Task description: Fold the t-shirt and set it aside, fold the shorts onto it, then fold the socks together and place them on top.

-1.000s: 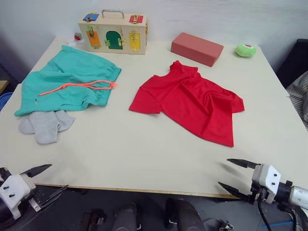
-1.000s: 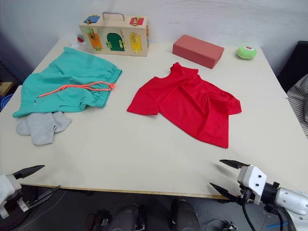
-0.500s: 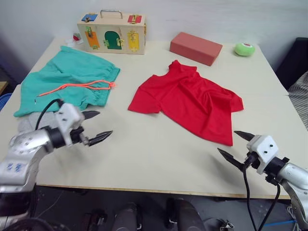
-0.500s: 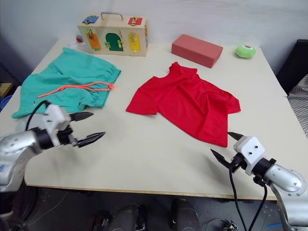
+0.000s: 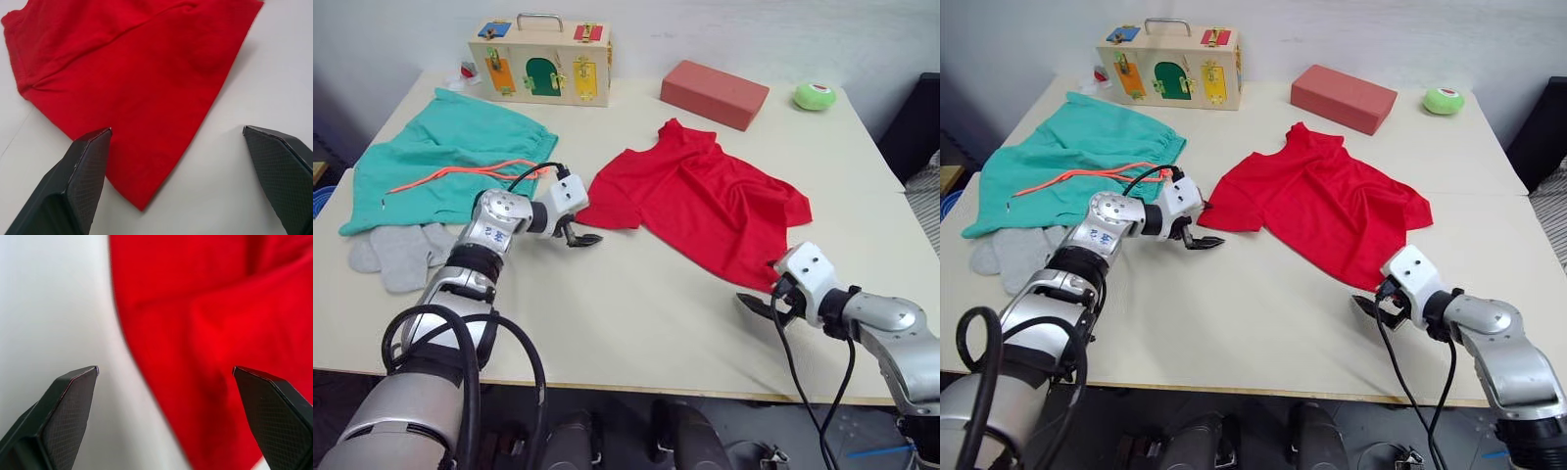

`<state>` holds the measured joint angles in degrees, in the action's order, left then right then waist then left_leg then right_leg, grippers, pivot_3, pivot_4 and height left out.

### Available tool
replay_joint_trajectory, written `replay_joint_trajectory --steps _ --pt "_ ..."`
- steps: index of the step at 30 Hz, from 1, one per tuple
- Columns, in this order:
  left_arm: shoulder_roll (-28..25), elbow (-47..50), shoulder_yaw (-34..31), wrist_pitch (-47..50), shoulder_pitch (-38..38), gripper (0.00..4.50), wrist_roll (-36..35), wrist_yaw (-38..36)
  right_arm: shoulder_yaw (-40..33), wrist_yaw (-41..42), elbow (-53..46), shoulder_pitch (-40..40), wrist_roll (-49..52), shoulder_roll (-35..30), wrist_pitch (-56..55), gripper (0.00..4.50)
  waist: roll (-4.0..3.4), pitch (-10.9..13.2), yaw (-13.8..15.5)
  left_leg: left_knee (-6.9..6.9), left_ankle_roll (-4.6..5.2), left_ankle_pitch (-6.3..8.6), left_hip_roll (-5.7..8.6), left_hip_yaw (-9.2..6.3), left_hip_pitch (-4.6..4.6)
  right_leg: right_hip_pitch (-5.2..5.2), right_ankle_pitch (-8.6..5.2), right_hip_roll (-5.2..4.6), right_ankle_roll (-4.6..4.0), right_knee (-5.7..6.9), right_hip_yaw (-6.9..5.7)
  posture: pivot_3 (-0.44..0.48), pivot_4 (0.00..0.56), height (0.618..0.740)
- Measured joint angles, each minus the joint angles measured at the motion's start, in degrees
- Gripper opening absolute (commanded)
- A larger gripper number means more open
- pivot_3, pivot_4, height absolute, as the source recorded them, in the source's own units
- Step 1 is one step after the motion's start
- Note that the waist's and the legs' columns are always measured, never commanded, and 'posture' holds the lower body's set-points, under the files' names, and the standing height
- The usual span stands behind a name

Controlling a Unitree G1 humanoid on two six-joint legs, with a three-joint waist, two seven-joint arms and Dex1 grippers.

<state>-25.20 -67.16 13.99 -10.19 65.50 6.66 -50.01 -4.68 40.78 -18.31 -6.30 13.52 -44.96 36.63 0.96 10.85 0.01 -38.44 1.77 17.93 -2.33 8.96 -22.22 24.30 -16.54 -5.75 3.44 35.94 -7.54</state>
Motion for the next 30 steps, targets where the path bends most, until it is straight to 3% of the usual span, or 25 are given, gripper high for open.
replay_joint_trajectory --steps 3,14,15,19,25,27,30 --pt "1.22 -3.01 -0.13 -0.03 1.4 3.65 1.02 1.99 0.91 -0.29 1.49 -1.51 -0.4 0.07 0.42 3.93 0.05 -0.03 -0.03 -0.27 0.05 0.03 -0.01 0.0 -0.02 0.0 0.02 -0.05 0.03 0.09 0.01 0.0 0.15 0.74" --pt "2.85 -5.91 -1.14 0.12 1.69 0.16 3.33 4.41 3.09 -0.52 6.85 -2.97 -1.39 2.43 -5.31 0.27 0.38 -0.24 -0.15 -0.61 0.13 0.07 -0.04 -0.02 0.04 -0.07 0.08 -0.51 0.06 0.39 0.09 0.0 0.15 0.74" --pt "2.83 -5.91 -1.26 0.13 1.65 0.0 3.44 4.32 3.15 -0.49 6.93 -2.97 -1.39 2.45 -5.45 0.02 0.38 -0.24 -0.17 -0.61 0.13 0.06 -0.04 -0.02 0.04 -0.07 0.08 -0.51 0.06 0.42 0.09 0.0 0.15 0.74" --pt "2.49 -5.84 -2.03 0.08 1.4 0.0 3.58 3.11 3.13 -0.27 7.52 -2.96 -1.38 2.45 -6.35 0.02 0.38 -0.24 -0.23 -0.62 0.13 0.06 -0.04 -0.02 0.04 -0.07 0.08 -0.51 0.06 0.43 0.08 0.0 0.15 0.74" --pt "-2.41 -1.37 -4.94 -0.31 -2.71 0.0 0.37 -11.69 1.78 2.92 7.86 -0.86 -1.16 0.48 -9.74 0.02 0.38 -0.25 -0.37 -0.59 0.09 0.08 -0.05 0.08 0.0 0.05 0.04 -0.45 0.0 0.57 0.02 0.0 0.15 0.74" --pt "-4.36 2.46 -5.29 0.74 -5.44 0.0 -1.15 -17.53 0.86 3.9 8.07 0.23 -1.11 -0.05 -10.7 0.02 0.38 -0.25 -0.33 -0.6 0.09 0.08 -0.06 0.1 0.0 0.06 0.04 -0.42 0.0 0.57 0.02 0.0 0.15 0.74" --pt "-9.93 18.15 -5.96 7.29 -14.71 0.0 -5.58 -27.98 -1.02 5.61 8.55 2.52 -0.55 -1.3 -12.53 0.02 0.36 -0.24 -0.59 -0.57 0.07 0.1 -0.1 0.15 -0.02 0.1 0.03 -0.4 -0.01 0.63 0.12 0.0 0.15 0.74"
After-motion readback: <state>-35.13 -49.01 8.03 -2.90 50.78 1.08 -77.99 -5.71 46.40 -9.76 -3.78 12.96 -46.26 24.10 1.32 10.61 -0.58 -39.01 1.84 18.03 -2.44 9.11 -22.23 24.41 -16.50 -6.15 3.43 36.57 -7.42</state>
